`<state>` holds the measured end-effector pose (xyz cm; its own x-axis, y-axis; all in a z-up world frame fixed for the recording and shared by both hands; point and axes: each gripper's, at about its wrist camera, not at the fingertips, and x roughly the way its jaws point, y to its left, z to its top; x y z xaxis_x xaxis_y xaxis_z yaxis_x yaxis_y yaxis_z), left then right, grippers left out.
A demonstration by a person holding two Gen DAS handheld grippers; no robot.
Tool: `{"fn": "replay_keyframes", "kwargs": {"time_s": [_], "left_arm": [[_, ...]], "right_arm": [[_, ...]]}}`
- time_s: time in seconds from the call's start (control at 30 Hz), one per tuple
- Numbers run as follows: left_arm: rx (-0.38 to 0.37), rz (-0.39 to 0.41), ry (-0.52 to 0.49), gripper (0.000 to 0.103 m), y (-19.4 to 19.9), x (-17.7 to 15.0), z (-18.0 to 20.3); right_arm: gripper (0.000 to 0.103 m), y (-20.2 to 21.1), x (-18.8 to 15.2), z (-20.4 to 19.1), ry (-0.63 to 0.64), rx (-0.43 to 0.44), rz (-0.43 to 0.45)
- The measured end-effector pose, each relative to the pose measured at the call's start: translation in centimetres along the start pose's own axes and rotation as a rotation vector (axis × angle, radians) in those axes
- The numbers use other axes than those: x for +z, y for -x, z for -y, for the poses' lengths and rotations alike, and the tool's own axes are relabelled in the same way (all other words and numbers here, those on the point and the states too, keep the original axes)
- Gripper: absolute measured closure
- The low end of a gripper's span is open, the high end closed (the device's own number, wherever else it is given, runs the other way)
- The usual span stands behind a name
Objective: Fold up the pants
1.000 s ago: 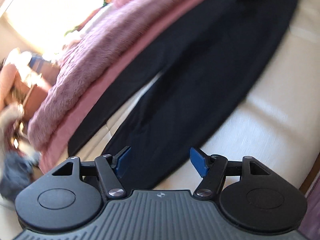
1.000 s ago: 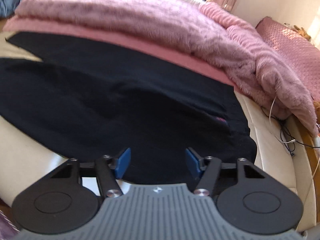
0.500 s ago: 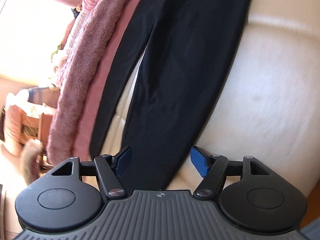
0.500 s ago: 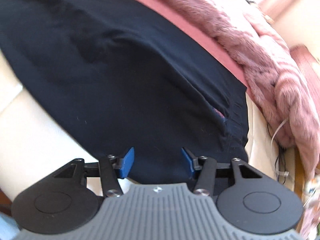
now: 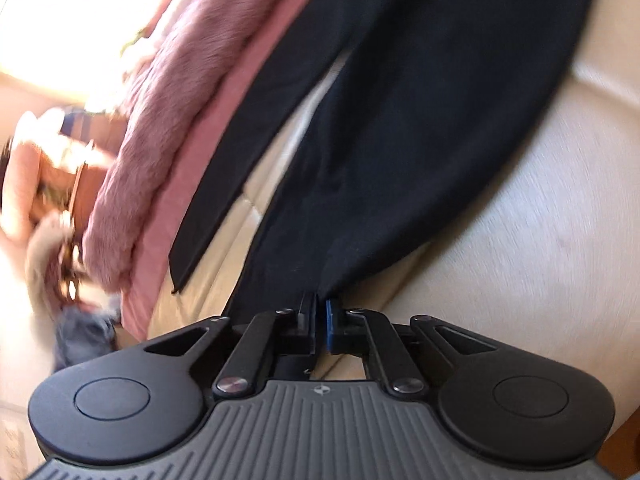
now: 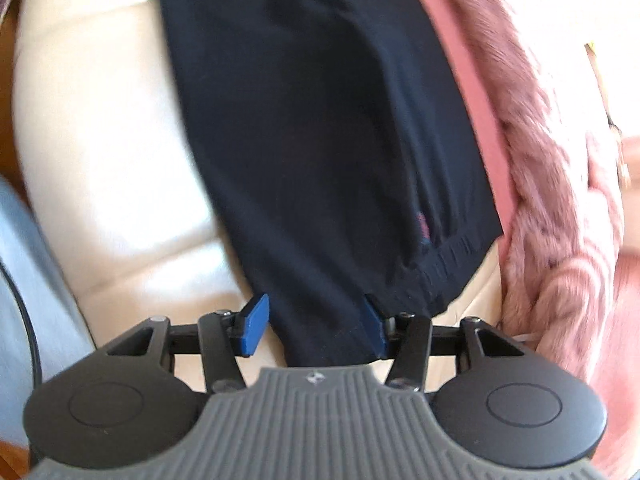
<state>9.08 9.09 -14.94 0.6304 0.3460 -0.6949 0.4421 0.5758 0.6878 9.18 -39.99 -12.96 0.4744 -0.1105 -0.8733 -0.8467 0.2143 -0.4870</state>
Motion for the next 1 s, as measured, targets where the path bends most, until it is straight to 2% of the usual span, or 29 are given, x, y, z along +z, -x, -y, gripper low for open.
{"fn": "replay_keyframes", "kwargs": {"time_s": [0.13,0.23,0.3,0.33,0.37,0.4,0.53,0.7,0.8,1.0], "left_arm": [[-0.016,0.001,0.154,0.100,0.4,0.9,-2.4],[-0.005,0.007,0.218,0.100,0.8,1.6,-3.3],[-0.002,0.010,0.259,0.100,0.9,2.1,-4.0],[-0.002,0.011,0.278,0.100,1.0,2.1,-4.2],[-0.002,0.013,0.299,0.100,1.0,2.2,-4.4],[-0.006,0.014,0.322,0.100,1.1,2.4,-4.8],[-0.004,0.021,0.377,0.100,1.9,2.6,-5.3],[-0.001,0.047,0.464,0.100,2.2,3.7,-8.0],[0.021,0.056,0.497,0.101,1.8,5.0,-10.0],[0.016,0.042,0.571,0.101,-1.1,8.9,-15.2]], "right_arm": [[0.062,-0.8,-0.3,-2.8,0.128,0.007,-0.002],[0.071,-1.3,-0.4,-4.1,0.139,-0.053,0.007],[0.073,-1.7,-0.6,-4.7,0.138,-0.097,0.021],[0.079,-1.8,-0.8,-5.0,0.142,-0.118,0.029],[0.093,-2.0,-1.0,-5.2,0.142,-0.139,0.035],[0.102,-2.1,-1.2,-5.5,0.140,-0.167,0.033],[0.103,-1.8,-1.3,-5.7,0.061,-0.253,0.051],[0.103,0.6,-1.1,-2.5,-0.126,-0.341,0.112],[0.103,1.8,-0.6,0.7,-0.234,-0.353,0.148],[0.103,1.6,1.8,8.2,-0.327,-0.401,0.163]]}}
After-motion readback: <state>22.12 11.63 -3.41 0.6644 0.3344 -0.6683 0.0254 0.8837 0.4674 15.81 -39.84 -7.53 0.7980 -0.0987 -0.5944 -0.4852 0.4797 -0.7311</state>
